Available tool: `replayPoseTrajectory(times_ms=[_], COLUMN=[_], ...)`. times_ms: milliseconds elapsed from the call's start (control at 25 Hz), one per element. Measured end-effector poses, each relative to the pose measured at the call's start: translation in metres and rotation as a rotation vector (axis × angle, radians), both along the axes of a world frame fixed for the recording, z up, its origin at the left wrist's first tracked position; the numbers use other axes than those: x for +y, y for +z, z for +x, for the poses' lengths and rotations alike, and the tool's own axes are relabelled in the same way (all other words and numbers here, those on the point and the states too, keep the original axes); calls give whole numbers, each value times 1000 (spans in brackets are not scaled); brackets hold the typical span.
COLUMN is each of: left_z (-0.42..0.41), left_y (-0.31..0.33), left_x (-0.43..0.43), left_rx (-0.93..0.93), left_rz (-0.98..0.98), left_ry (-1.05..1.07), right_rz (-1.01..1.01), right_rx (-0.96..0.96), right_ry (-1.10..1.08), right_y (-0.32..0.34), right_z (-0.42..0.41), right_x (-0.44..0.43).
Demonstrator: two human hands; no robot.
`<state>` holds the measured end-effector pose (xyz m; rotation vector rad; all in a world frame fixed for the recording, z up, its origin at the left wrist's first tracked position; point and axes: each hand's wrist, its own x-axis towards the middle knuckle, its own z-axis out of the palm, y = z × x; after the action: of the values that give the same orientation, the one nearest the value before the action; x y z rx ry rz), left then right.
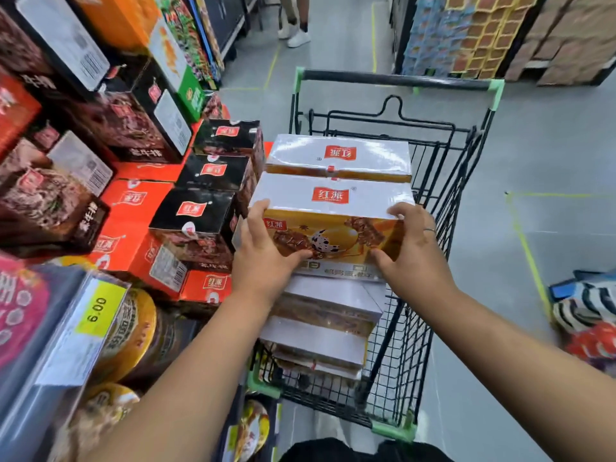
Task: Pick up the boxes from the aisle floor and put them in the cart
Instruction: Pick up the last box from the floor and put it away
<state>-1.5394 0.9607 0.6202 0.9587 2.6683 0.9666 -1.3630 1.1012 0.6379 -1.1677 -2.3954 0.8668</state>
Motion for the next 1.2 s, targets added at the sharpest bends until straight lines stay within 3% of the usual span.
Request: replayPoseTrajectory(times_ms=[400,560,680,1200], left_z=[18,47,91,427], left_y=[17,44,66,82], left_x=[-9,-1,11,61], left_rx=[203,379,400,230], left_rz=[5,57,128,257], left_ry=[-67,-179,-323,-1040], right_rz=[40,79,88,176], right_rx=[77,99,120,128], right_ry=[-12,-64,-135,-726], right_y=[8,27,43,67], right_z=[31,65,107,470], right_x=[-4,-9,-14,-77])
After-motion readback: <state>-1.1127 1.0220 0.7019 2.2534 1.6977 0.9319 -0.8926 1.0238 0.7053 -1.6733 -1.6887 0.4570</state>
